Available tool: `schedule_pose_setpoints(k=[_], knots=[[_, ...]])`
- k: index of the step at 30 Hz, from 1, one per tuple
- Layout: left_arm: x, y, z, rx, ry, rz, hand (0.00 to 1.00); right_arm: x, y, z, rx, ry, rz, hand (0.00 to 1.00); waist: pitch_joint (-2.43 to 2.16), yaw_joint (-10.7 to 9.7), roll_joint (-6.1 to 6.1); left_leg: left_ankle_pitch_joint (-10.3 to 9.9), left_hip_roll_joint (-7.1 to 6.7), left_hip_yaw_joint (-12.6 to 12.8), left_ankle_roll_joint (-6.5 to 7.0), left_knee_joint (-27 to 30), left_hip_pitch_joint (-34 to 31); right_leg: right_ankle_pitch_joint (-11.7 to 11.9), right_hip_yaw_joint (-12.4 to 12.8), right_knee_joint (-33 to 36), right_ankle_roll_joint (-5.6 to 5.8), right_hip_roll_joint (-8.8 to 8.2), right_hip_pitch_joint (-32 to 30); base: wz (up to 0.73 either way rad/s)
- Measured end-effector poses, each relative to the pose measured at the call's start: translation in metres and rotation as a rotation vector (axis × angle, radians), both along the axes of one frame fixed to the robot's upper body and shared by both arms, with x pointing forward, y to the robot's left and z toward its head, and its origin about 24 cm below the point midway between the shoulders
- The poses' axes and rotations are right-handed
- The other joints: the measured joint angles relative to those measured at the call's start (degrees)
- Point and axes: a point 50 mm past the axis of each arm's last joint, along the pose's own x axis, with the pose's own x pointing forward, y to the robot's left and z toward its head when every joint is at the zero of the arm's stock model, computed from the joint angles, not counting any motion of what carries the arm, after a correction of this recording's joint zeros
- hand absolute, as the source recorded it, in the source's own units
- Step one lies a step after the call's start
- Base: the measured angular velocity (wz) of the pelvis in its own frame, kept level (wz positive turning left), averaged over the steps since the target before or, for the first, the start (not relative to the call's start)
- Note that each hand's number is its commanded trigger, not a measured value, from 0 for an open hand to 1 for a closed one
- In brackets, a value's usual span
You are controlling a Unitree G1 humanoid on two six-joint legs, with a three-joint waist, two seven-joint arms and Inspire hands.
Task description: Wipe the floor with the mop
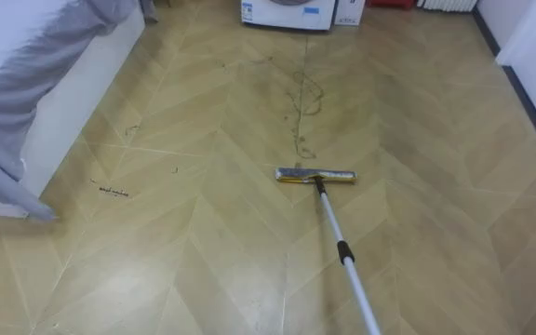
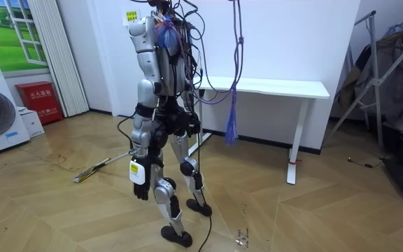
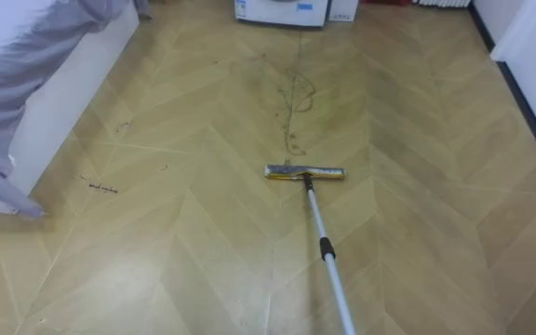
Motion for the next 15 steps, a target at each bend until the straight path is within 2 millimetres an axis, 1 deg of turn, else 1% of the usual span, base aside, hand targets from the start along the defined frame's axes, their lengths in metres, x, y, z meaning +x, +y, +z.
schedule_pose_setpoints(k=[7, 15], knots=[[-0.0011, -0.0029, -0.0006, -0.02, 0.011, -0.022, 0.0, 0.0004, -0.0013, 0.0003, -0.003, -0.001, 0.0, 1.0, 0.06, 0.0, 0.63, 0.0, 0.01, 0.1, -0.01, 0.0, 0.0, 0.0, -0.1, 0.0, 0.0, 0.0, 0.0, 0.0], [-0.0055, -0.0026, -0.0011, -0.014, 0.028, -0.017, 0.0, -0.0034, -0.0014, 0.0004, -0.005, 0.008, -0.02, 1.0, 0.06, 0.0, 0.73, 0.0, 0.01, 0.0, -0.01, -0.1, 0.3, 0.0, -0.5, 0.0, 0.0, -0.02, 0.2, 0.0]])
